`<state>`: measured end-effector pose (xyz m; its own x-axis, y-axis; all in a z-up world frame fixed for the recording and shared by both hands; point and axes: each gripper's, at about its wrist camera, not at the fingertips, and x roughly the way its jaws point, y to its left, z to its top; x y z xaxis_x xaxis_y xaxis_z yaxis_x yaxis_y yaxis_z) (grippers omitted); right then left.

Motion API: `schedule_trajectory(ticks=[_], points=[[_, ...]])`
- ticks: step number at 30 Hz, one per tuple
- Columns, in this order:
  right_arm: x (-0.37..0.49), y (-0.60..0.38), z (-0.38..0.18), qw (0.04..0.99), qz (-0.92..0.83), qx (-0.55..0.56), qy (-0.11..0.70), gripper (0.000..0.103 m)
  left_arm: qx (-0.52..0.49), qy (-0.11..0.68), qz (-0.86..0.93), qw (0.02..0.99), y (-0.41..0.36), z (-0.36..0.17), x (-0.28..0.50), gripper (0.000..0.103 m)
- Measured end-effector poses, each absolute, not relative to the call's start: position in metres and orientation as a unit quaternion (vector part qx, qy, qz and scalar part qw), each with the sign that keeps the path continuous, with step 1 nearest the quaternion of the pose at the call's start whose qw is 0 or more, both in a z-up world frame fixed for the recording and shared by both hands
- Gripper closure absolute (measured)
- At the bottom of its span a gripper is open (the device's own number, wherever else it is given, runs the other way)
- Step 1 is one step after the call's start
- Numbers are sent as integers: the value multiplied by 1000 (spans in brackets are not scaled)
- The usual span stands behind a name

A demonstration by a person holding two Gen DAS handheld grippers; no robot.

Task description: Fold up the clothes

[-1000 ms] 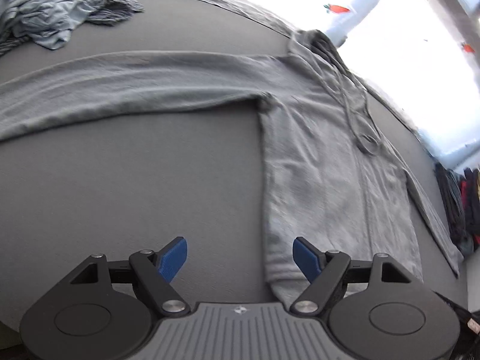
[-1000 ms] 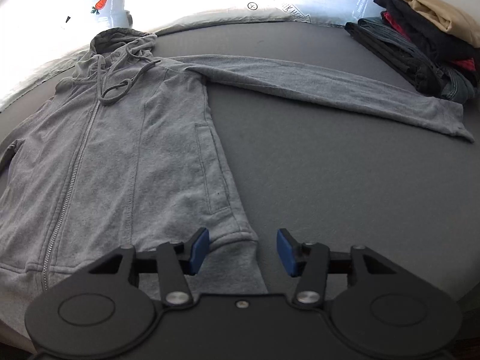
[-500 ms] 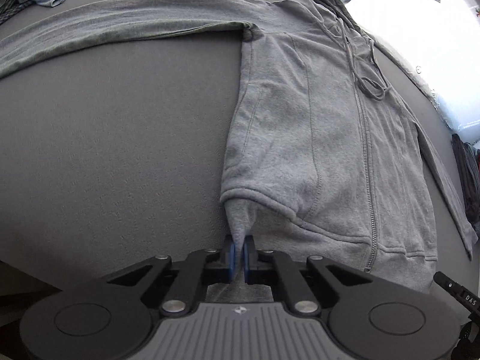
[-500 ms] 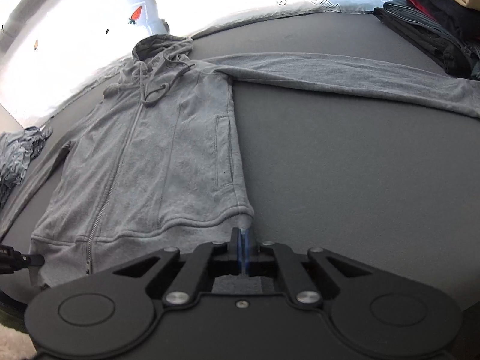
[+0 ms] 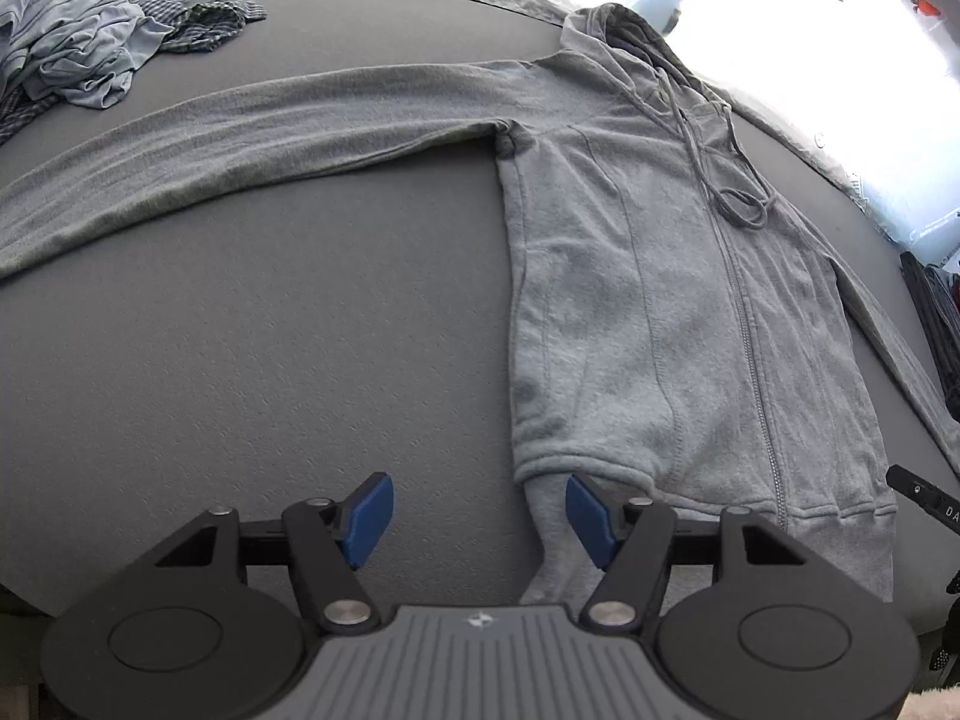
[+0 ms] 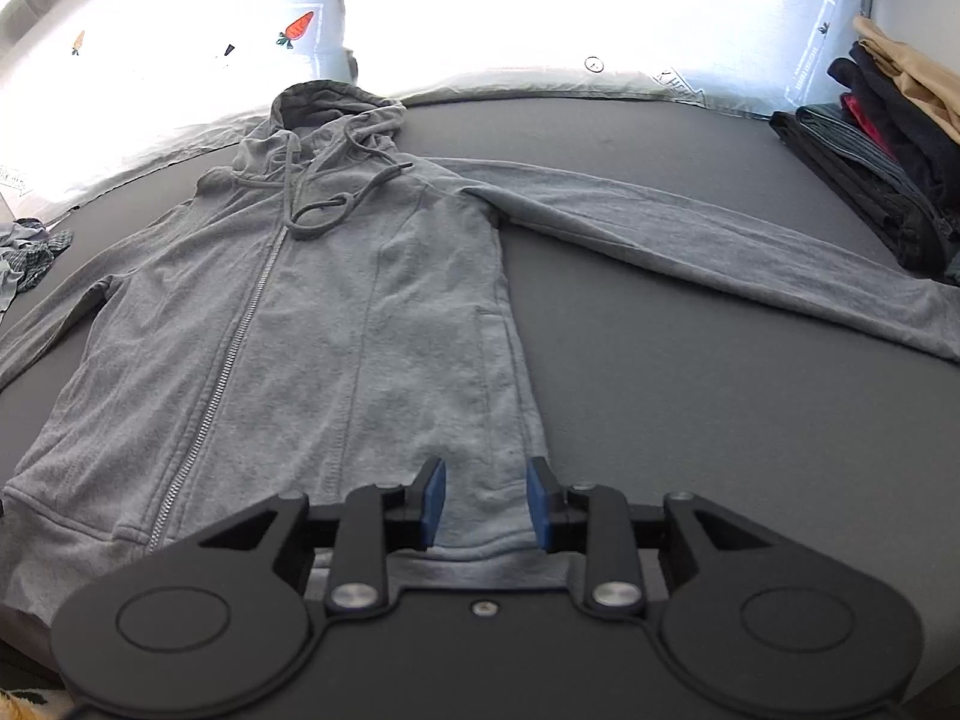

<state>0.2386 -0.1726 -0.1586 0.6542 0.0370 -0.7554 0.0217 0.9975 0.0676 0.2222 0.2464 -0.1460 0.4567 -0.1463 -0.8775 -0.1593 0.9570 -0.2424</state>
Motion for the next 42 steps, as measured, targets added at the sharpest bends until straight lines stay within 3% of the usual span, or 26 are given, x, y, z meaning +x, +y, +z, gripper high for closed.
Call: schedule_trajectory(ticks=[2,4,6,8,10,14,17,21,23,27,30,33,34,35,42], points=[[246,-153,-162,908,-4,34,417,57,-150,521,22,840,269,-145,227,25],[255,-132,-167,906,-14,37,422,55,-154,521,40,838,294,-144,231,25],[263,-116,-171,905,-22,41,423,42,-164,518,61,837,319,-143,233,22],[268,-99,-174,908,-36,46,415,12,-178,514,90,834,349,-144,237,18],[273,-83,-179,910,-57,45,408,4,-200,510,130,827,384,-147,239,18],[277,-65,-195,906,-92,53,411,0,-279,481,191,809,451,-155,234,18],[268,-55,-204,919,-133,59,367,0,-313,464,235,794,491,-158,227,16],[259,-44,-213,929,-176,62,318,0,-306,474,266,782,524,-167,224,13],[259,-45,-211,929,-179,64,317,0,-313,469,252,786,531,-170,225,3],[260,-45,-211,929,-179,63,318,0,-265,469,268,799,522,-172,239,3],[260,-45,-211,929,-180,64,318,0,-246,444,278,816,522,-170,244,25],[261,-45,-211,929,-179,64,318,0,-249,422,321,810,527,-169,245,54],[261,-46,-211,929,-178,64,319,0,-247,417,338,807,528,-169,245,74],[262,-46,-211,929,-176,64,319,0,-244,414,348,805,529,-168,246,86],[266,-52,-210,930,-155,60,326,0,-192,379,273,863,489,-138,283,92]])
